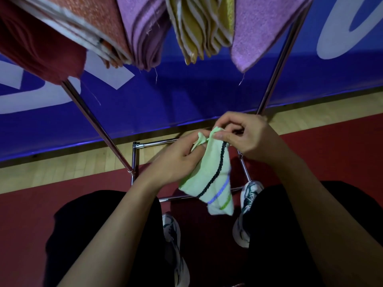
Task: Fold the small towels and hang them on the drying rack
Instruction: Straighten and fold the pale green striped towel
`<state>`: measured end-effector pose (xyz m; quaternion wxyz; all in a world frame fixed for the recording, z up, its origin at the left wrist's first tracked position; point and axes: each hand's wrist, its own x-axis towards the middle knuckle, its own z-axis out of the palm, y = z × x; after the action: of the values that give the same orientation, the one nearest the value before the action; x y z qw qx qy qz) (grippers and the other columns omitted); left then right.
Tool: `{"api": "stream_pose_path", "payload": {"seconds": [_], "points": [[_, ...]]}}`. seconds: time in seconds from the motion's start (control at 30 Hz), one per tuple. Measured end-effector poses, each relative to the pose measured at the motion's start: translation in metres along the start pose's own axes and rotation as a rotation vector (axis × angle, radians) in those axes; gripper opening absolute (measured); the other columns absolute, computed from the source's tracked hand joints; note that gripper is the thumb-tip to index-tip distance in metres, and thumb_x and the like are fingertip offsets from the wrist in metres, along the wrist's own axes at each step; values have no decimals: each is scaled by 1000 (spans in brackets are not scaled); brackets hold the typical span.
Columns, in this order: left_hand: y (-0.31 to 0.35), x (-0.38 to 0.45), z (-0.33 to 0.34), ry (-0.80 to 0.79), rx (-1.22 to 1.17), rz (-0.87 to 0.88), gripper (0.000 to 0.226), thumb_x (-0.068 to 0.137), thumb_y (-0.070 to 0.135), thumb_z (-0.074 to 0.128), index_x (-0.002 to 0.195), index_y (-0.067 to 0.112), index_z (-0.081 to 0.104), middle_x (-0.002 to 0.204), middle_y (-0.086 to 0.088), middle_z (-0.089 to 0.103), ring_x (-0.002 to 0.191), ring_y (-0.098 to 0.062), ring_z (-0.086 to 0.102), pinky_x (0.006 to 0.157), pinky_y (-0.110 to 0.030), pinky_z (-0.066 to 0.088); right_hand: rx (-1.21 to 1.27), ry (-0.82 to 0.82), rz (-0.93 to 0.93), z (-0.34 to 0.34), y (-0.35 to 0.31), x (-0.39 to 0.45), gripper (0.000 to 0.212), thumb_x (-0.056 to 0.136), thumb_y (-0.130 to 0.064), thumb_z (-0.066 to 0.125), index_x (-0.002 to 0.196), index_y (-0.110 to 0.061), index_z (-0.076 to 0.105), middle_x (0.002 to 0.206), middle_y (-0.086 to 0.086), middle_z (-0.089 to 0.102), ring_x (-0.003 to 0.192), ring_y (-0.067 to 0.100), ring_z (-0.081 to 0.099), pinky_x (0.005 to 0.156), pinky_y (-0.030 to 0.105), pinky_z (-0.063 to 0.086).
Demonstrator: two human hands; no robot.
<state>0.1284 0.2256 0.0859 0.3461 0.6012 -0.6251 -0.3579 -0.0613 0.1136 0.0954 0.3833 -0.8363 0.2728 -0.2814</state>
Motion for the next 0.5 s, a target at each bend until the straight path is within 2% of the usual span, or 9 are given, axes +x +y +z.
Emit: {"api": "stream_pose_path", "payload": {"seconds": [0.1, 0.2, 0.27, 0.33, 0.37, 0.43, 0.5], "points": [[0, 1, 2, 22, -26, -14, 39, 111, 45, 39, 142, 30, 57, 135, 7, 66, 128, -11, 61, 111, -50, 47, -3, 65, -47, -4, 0, 0, 12, 89, -20, 79, 94, -12, 72, 83, 4, 67, 76, 18, 63, 72, 29, 51], [-5, 3, 0, 50, -13, -82, 45, 111, 47, 38, 140, 20, 60, 138, -13, 63, 130, -24, 59, 112, -49, 45, -64, 79, -112, -10, 2, 1, 12, 88, -17, 80, 95, -10, 73, 105, 10, 64, 98, 17, 65, 89, 24, 48], [-9, 5, 0, 68, -8, -105, 42, 111, 44, 40, 134, 18, 65, 139, -3, 66, 132, -13, 59, 111, -37, 45, 132, -41, -13, -15, -8, -2, 9, 89, -11, 77, 95, -10, 70, 100, 8, 73, 94, 11, 69, 84, 19, 50], [-8, 5, -2, 132, 2, -123, 38, 111, 39, 44, 128, 17, 70, 131, 9, 68, 119, 1, 61, 102, -26, 46, 349, -186, 92, -22, -15, -7, 10, 87, -12, 73, 94, -11, 67, 86, 0, 75, 82, 4, 69, 75, 14, 50], [-9, 6, -3, 177, 13, -129, 35, 110, 35, 46, 126, 17, 71, 124, 8, 71, 111, 1, 62, 95, -24, 47, 407, -249, 104, -25, -16, -10, 12, 85, -15, 71, 95, -11, 66, 82, -3, 74, 79, 1, 68, 72, 12, 50], [-12, 8, -8, 234, 31, -124, 32, 109, 34, 50, 126, 17, 73, 121, -1, 73, 106, -4, 65, 93, -25, 51, 460, -341, 89, -31, -18, -14, 15, 85, -18, 70, 97, -10, 65, 84, -2, 74, 80, 2, 68, 72, 14, 50], [-12, 8, -12, 223, -10, -124, 35, 107, 39, 54, 115, 14, 77, 116, -13, 75, 97, -9, 67, 92, -41, 55, 435, -342, 92, -30, -18, -13, 14, 86, -14, 71, 97, -8, 67, 89, 2, 74, 85, 7, 69, 76, 17, 52]]}}
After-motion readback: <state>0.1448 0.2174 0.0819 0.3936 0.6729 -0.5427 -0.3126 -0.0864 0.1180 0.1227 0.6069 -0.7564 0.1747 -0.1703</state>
